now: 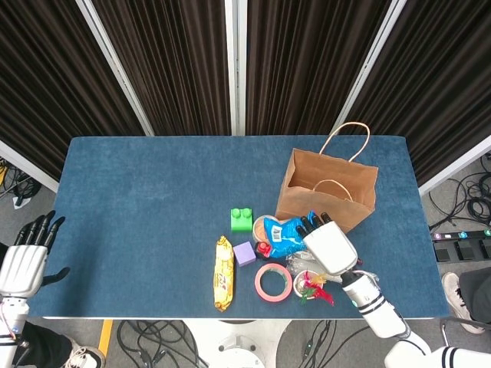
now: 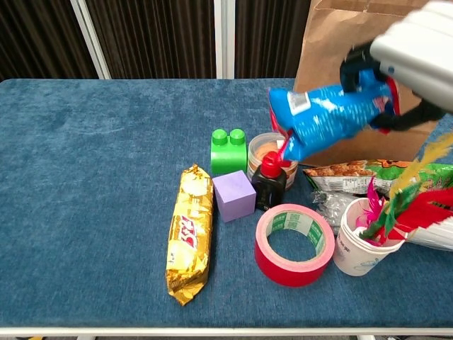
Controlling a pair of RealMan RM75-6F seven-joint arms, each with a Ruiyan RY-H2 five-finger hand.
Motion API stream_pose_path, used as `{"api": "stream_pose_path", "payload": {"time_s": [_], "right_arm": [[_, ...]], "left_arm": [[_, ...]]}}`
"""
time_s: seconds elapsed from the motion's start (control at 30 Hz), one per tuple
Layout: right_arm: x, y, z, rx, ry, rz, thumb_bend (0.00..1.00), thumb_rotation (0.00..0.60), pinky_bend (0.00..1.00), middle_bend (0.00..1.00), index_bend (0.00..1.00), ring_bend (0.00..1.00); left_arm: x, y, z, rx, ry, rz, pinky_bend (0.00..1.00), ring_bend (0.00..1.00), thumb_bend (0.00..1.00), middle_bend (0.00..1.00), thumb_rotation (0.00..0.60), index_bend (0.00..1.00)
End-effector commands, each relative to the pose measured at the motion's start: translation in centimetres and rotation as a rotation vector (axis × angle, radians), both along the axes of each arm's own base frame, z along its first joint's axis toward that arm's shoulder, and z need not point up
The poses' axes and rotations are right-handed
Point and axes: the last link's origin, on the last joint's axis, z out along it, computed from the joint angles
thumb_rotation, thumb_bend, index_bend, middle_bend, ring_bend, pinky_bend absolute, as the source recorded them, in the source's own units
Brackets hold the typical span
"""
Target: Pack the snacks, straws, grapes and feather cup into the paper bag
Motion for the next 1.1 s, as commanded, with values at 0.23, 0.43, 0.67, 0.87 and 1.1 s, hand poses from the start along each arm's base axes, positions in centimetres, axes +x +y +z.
{"api": "stream_pose_path", "payload": {"time_s": [0.23, 0.43, 0.67, 0.87, 1.1], "right_arm": [[6.2, 0.3, 3.1, -0.087, -0.129, 0.147, 0.40, 0.600, 0.53, 0.62, 0.74, 0.49], [10.5, 0.7, 6.1, -0.166, -0.244, 0.241, 0.40, 0.600, 0.53, 0.62, 0.74, 0.49], [12.6, 0.1, 12.2, -0.355, -0.376, 0.267, 0.41, 0.600, 0.54, 0.62, 0.74, 0.49], [11.3, -1.1, 16.4, -0.521, -0.365, 0.219, 0.41, 0.600, 0.53, 0.62, 0.74, 0.49], [7.1, -3.3, 18.9, -0.635, -0.282, 0.087, 0.41, 0.600, 0.53, 0.62, 0.74, 0.49]], "left_arm": [[0.3, 0.1, 0.0, -0.001, -0.001, -0.008, 0.14, 0.00, 0.06, 0.09, 0.600, 0.10], [0.4, 0.1, 0.1, 0.000, -0.003, -0.006, 0.14, 0.00, 0.06, 0.09, 0.600, 0.10], [0.3, 0.1, 0.1, -0.004, -0.009, -0.003, 0.14, 0.00, 0.06, 0.09, 0.600, 0.10], [0.3, 0.1, 0.0, -0.007, -0.012, -0.001, 0.14, 0.00, 0.06, 0.09, 0.600, 0.10], [0.3, 0.2, -0.2, -0.018, -0.015, -0.003, 0.14, 0.00, 0.06, 0.09, 0.600, 0.10]]}}
